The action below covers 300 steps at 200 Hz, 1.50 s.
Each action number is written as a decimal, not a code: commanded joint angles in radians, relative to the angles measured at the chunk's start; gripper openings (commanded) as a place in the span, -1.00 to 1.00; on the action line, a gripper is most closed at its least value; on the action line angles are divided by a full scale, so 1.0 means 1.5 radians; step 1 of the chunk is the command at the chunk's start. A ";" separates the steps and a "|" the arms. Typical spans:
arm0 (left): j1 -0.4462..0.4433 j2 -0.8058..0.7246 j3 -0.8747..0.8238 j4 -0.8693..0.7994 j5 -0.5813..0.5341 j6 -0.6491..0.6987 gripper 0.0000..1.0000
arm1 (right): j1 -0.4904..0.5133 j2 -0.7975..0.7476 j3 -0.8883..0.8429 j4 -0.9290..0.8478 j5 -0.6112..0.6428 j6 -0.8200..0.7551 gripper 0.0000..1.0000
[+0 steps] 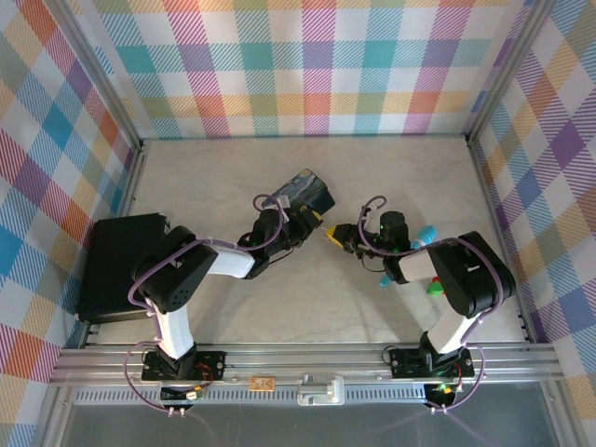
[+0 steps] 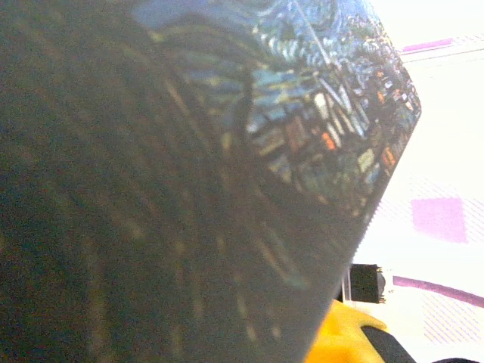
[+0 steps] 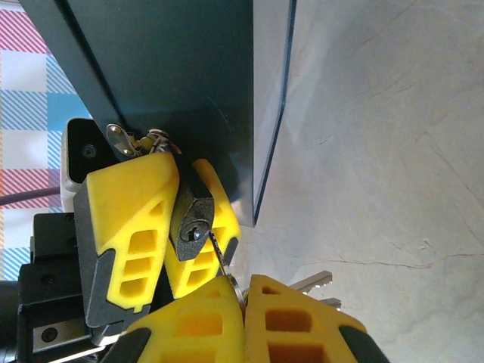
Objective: Unlock a padlock with a key
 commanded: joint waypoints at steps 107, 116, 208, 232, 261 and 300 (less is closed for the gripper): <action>-0.010 0.012 -0.012 0.093 -0.004 -0.013 -1.00 | 0.021 -0.010 0.018 0.047 0.008 0.019 -1.00; -0.010 0.013 -0.012 0.094 -0.007 -0.012 -1.00 | 0.022 -0.019 0.014 0.037 0.012 0.018 -1.00; -0.012 0.020 -0.015 0.098 -0.020 -0.016 -1.00 | 0.022 -0.082 -0.016 -0.075 0.064 -0.001 -1.00; -0.012 0.022 -0.015 0.093 -0.029 -0.015 -1.00 | 0.022 -0.082 -0.031 -0.079 0.071 0.002 -1.00; -0.016 0.022 -0.014 0.082 -0.035 -0.013 -1.00 | 0.021 -0.088 -0.045 -0.058 0.074 0.004 -1.00; -0.019 0.024 -0.013 0.076 -0.036 -0.013 -1.00 | 0.021 -0.111 -0.046 -0.045 0.070 -0.013 -1.00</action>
